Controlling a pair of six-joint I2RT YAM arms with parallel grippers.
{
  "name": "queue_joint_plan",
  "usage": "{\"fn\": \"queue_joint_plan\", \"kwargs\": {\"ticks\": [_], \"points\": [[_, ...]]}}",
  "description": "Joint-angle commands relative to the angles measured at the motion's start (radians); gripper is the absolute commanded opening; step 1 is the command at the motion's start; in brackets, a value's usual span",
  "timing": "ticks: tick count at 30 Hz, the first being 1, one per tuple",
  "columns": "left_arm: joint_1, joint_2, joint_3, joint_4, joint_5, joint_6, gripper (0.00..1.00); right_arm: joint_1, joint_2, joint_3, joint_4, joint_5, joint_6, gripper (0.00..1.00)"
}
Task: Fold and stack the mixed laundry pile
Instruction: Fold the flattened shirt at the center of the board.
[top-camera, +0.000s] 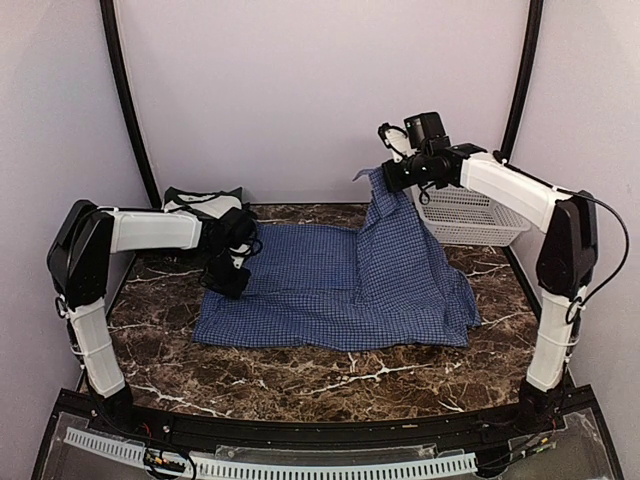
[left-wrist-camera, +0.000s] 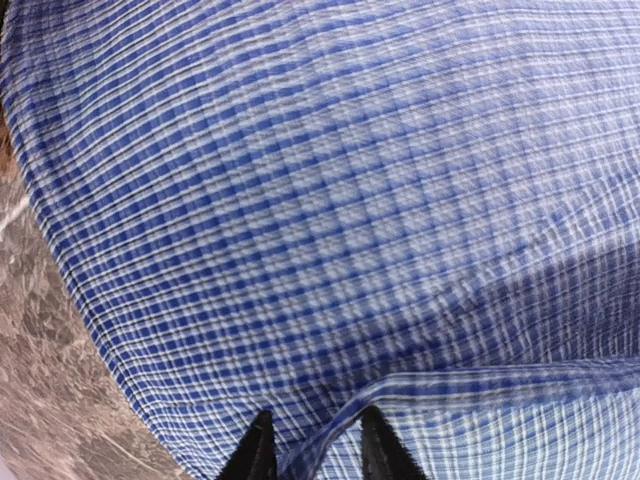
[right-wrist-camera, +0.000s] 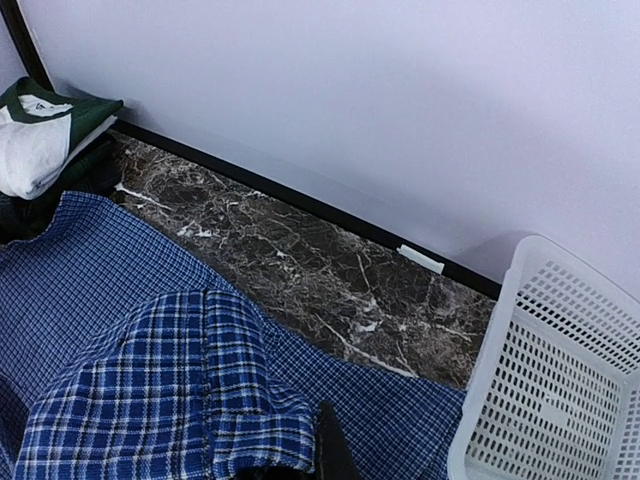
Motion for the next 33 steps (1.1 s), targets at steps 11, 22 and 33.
{"fn": "queue_joint_plan", "kwargs": {"ticks": [11,22,33], "points": [[0.058,-0.146,-0.010,0.043,-0.015,-0.084,0.76,-0.009,0.237,0.243,-0.090,-0.017,0.028,0.64],[0.068,-0.423,-0.249,0.093,0.181,-0.284,0.90,-0.201,-0.184,-0.116,-0.120,-0.389,0.213,0.99],[0.079,-0.545,-0.415,0.044,0.203,-0.488,0.87,-0.222,-0.724,-0.800,-0.188,-0.472,0.391,0.77]]}}
